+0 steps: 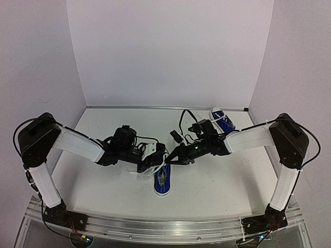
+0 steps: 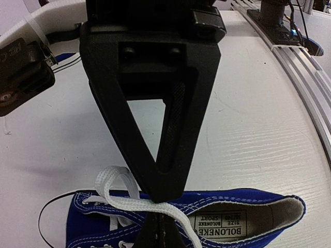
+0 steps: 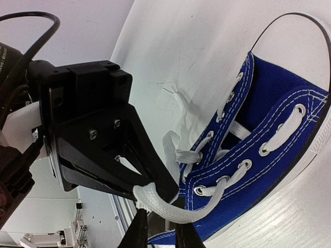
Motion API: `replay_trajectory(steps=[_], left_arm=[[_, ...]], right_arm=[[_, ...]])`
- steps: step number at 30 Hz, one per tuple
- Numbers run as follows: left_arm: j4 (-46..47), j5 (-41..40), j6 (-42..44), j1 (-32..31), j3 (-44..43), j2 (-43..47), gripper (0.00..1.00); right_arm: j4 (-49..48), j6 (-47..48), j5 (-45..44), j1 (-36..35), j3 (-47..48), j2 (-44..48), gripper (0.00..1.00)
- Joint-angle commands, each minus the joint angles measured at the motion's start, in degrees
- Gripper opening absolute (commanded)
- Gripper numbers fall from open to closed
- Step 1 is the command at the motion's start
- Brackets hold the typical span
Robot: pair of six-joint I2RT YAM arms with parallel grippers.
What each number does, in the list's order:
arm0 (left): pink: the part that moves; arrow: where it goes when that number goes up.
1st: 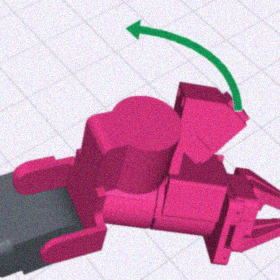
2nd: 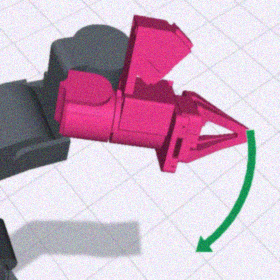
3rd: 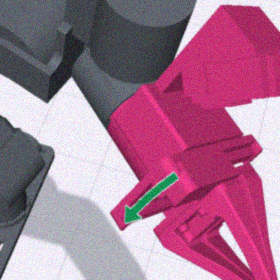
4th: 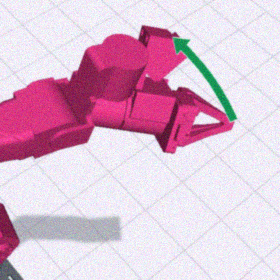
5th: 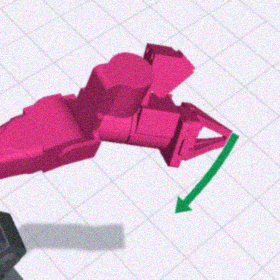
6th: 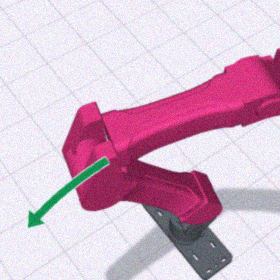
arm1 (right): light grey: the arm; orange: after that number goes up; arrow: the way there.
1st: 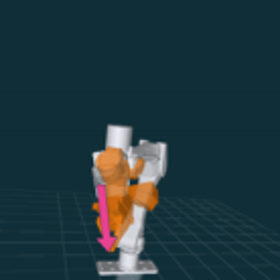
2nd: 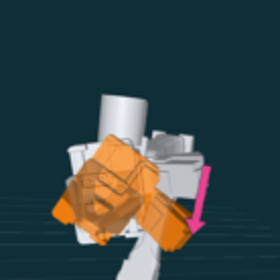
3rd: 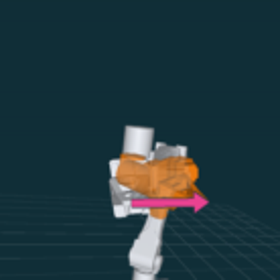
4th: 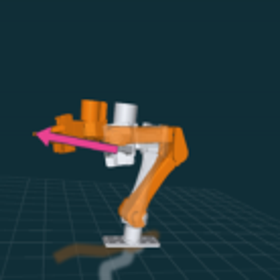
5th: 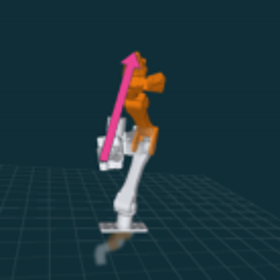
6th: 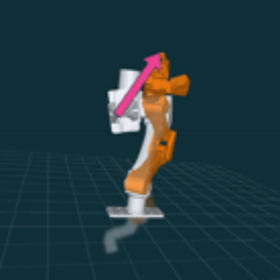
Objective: Tie the shoes
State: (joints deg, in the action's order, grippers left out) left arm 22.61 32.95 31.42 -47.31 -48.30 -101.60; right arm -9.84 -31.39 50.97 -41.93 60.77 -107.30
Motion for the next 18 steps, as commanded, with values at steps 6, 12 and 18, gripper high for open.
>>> replay_trajectory(steps=[6, 12, 18], left_arm=[[3.1, 0.6, -1.0, -0.2, -2.9, -1.0, 0.00], [3.2, 0.6, -1.0, -0.2, -2.7, -1.0, 0.00], [0.8, -2.3, -0.9, 0.1, -1.7, 0.8, 0.10]], right_arm=[[-2.6, -0.7, 1.1, -0.4, 0.2, -1.1, 0.16], [-2.8, -0.7, 0.7, -0.5, -0.3, -0.6, 0.05], [-2.8, -0.7, -0.3, -0.4, -1.1, 0.9, 0.00]])
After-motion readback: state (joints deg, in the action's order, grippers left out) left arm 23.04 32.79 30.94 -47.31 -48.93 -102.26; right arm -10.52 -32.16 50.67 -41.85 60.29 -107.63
